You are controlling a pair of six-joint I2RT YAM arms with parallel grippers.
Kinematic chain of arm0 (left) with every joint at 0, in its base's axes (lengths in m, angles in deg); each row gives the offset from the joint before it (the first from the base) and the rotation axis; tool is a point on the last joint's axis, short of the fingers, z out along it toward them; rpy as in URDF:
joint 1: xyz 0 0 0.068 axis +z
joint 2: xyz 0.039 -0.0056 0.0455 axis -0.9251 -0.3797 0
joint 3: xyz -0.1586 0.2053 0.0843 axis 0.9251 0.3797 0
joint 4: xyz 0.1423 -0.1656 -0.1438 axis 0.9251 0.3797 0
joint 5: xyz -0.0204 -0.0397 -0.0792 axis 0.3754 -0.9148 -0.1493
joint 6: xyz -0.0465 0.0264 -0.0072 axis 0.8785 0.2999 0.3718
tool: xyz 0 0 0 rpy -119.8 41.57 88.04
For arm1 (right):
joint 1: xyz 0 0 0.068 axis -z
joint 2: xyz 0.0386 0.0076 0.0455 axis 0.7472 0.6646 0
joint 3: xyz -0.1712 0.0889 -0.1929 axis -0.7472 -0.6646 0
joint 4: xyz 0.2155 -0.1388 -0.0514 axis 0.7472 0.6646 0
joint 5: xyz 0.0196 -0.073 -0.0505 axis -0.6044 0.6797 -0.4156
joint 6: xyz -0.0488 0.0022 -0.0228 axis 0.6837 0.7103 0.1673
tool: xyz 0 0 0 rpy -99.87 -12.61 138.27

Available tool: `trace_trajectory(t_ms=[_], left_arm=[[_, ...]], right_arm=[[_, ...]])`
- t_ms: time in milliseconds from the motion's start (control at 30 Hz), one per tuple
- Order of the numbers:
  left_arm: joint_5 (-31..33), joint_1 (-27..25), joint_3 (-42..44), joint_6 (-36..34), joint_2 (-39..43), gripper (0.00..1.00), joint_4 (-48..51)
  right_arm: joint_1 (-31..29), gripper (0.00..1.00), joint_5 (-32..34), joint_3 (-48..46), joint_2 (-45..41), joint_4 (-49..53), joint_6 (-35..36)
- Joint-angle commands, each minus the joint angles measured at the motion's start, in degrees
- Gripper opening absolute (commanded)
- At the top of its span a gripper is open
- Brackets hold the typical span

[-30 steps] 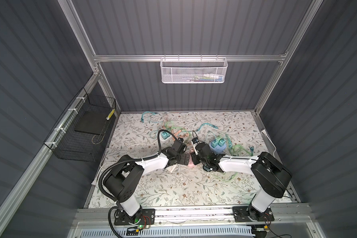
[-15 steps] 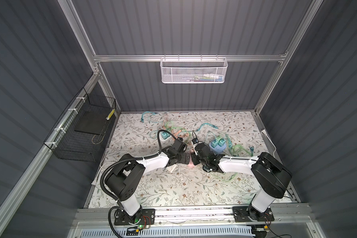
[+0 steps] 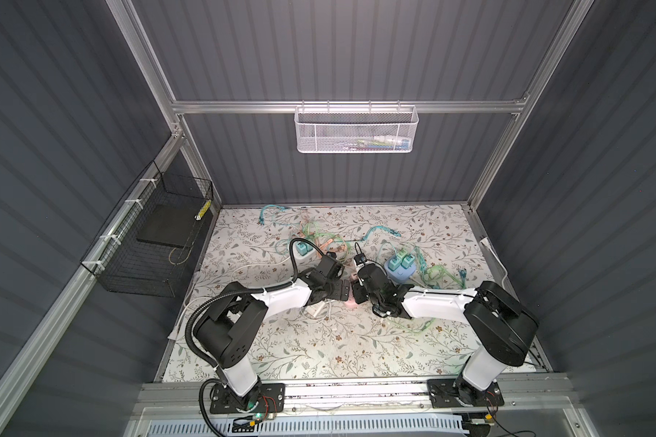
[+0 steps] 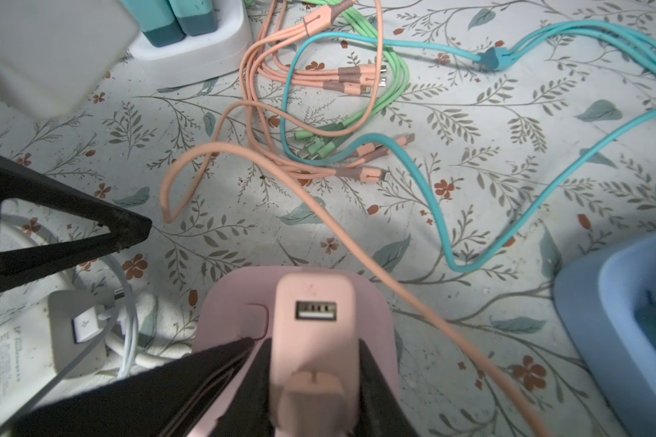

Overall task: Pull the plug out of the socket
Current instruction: 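Close the right gripper on the pink charger while the left gripper steadies the strip, then pull the pink charger up out of the pink strip with the right gripper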

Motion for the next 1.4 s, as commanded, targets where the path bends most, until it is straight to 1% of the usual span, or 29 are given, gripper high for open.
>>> trace_trajectory(t_ms=[0,200,467,633,833,1233,1367], left_arm=[[0.93,0.45,0.75,-0.37,-3.3,1.0,6.85],[0.35,0.5,-0.12,-0.39,-4.31,1.0,6.93],[0.08,0.47,0.59,-0.21,-4.92,1.0,6.88],[-0.33,0.45,0.45,-0.26,-5.61,1.0,6.99],[-0.38,0.47,0.49,-0.39,-5.64,1.0,7.08],[-0.41,0.46,0.6,-0.48,-5.54,1.0,7.54],[-0.55,0.45,0.68,-0.56,-5.39,1.0,7.65]], right_arm=[[-1.02,0.1,0.08,1.27,-1.87,-2.56,-0.35],[-2.16,0.09,3.02,3.18,0.01,-0.86,-0.96],[-3.19,0.08,8.37,3.17,-0.4,0.24,-0.96],[-3.21,0.09,8.2,1.65,-1.97,-1.29,-0.96],[-2.97,0.1,7.81,3.35,-2.18,1.15,-1.59],[-1.31,0.09,6.75,3.05,-3.19,0.74,-4.44],[-1.21,0.09,6.13,3.64,-2.86,1.01,-4.22]])
